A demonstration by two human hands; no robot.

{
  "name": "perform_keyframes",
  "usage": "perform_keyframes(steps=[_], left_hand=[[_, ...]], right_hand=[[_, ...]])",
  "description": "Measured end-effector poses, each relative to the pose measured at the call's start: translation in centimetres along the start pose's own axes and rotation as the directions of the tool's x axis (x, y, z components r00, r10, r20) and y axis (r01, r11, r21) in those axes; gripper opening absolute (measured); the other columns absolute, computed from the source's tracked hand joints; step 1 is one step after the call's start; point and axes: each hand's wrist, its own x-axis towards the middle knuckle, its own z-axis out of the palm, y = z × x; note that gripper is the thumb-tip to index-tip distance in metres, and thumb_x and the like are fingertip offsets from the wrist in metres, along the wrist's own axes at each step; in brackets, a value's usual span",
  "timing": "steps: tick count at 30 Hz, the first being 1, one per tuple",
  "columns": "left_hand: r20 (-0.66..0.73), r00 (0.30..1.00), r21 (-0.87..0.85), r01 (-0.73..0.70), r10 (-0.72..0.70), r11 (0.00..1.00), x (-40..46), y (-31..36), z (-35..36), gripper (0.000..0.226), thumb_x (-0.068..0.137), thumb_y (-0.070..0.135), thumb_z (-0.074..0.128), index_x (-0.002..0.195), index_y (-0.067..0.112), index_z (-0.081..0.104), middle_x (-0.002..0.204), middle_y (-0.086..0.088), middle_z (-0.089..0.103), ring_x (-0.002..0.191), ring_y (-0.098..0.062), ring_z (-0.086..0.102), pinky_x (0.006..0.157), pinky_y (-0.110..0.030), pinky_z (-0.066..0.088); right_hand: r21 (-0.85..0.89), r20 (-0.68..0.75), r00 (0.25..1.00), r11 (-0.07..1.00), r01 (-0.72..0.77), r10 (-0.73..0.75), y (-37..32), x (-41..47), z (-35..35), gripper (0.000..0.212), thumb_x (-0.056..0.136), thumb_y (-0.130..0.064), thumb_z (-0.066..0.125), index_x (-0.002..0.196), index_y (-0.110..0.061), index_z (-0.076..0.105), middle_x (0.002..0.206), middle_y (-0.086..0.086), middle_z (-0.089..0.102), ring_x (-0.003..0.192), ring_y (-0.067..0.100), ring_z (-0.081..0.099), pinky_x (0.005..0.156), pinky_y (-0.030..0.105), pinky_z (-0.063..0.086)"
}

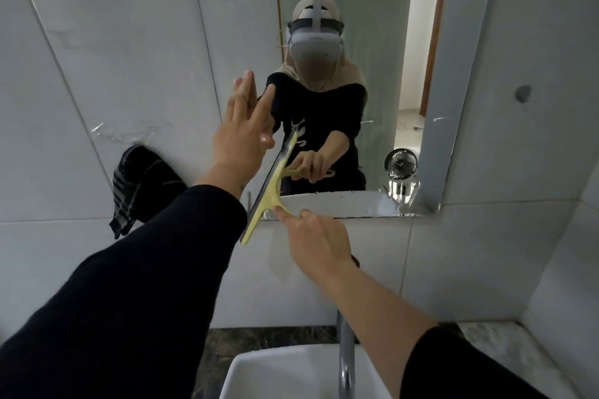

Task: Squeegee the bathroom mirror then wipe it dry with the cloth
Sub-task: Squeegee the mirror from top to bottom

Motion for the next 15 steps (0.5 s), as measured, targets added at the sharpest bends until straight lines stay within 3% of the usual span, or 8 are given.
perform_keyframes(steps=[8, 12, 15], left_hand=[[-0.028, 0.999, -0.019, 0.017, -0.018, 1.0, 0.1, 0.2, 0.2, 0.093, 0.08, 0.002, 0.067, 0.15, 0.032, 0.014, 0.16, -0.004, -0.006, 0.147, -0.026, 0.001, 0.092, -0.04, 0.05], [-0.001, 1.0, -0.005, 0.03, -0.03, 1.0, 0.0, 0.3, 0.1, 0.093, 0.081, 0.004, 0.066, 0.15, 0.033, 0.011, 0.16, -0.004, -0.009, 0.147, -0.025, -0.002, 0.092, -0.038, 0.05], [0.003, 0.999, -0.012, 0.038, -0.038, 0.999, 0.0, 0.4, 0.0, 0.094, 0.079, 0.005, 0.066, 0.15, 0.032, 0.011, 0.16, -0.005, -0.01, 0.147, -0.026, -0.003, 0.095, -0.039, 0.05]], right_hand=[[-0.086, 0.103, 0.992, 0.993, 0.075, -0.066, 1.5, 1.4, -0.2, 0.063, 0.093, -0.004, 0.036, 0.147, -0.034, 0.024, 0.102, 0.009, 0.057, 0.083, 0.03, 0.062, 0.058, 0.033, 0.035], [-0.147, 0.06, 0.995, 0.985, 0.085, -0.077, 3.1, 1.0, -1.1, 0.064, 0.092, -0.003, 0.04, 0.146, -0.036, 0.025, 0.098, 0.007, 0.058, 0.074, 0.027, 0.06, 0.054, 0.032, 0.037], [-0.188, 0.019, 0.999, 0.981, 0.054, -0.051, 4.3, 0.6, -1.9, 0.062, 0.093, -0.006, 0.042, 0.145, -0.036, 0.027, 0.1, 0.005, 0.059, 0.065, 0.023, 0.046, 0.044, 0.027, 0.022]])
